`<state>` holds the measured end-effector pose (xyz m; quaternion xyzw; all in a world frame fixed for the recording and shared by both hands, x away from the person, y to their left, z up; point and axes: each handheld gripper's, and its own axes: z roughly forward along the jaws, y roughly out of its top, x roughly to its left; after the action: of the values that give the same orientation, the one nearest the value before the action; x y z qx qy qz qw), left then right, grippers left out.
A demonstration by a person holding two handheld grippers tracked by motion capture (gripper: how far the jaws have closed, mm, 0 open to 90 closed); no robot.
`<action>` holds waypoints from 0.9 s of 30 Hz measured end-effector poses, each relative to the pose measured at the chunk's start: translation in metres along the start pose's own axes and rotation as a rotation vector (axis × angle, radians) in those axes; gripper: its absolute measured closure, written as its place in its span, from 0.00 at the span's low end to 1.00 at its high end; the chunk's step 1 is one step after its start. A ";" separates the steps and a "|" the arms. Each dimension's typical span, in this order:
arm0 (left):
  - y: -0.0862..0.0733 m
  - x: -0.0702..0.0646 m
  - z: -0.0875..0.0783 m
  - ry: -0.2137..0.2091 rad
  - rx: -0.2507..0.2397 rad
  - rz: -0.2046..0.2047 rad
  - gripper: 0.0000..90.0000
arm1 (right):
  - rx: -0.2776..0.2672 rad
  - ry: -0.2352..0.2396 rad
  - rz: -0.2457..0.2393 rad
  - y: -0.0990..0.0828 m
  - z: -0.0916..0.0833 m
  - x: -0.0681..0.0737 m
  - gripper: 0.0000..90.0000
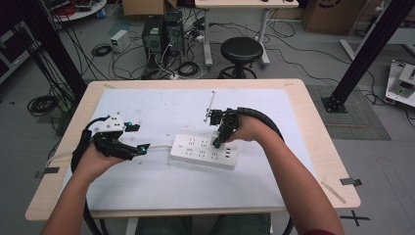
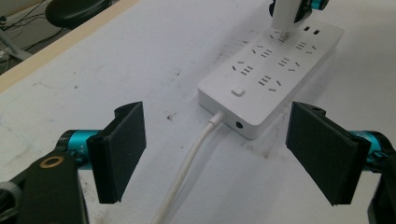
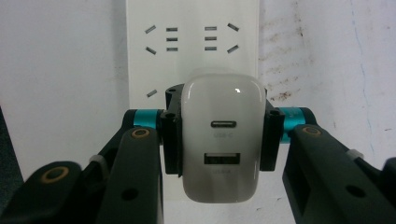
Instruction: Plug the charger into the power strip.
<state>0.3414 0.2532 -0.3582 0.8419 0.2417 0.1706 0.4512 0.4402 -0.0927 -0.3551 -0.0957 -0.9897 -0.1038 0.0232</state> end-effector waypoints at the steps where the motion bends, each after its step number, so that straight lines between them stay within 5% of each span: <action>1: -0.001 0.000 -0.001 0.001 -0.002 0.000 0.22 | 0.007 -0.003 -0.001 0.000 0.000 0.000 0.70; 21: -0.005 0.001 0.002 0.007 0.005 -0.002 0.22 | 0.038 -0.033 -0.047 0.007 0.007 0.005 0.70; 27: -0.003 -0.003 0.005 -0.004 0.005 0.003 0.22 | 0.069 -0.043 -0.022 0.012 0.018 0.007 0.71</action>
<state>0.3404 0.2492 -0.3635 0.8438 0.2400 0.1691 0.4492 0.4350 -0.0756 -0.3696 -0.0862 -0.9939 -0.0680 0.0041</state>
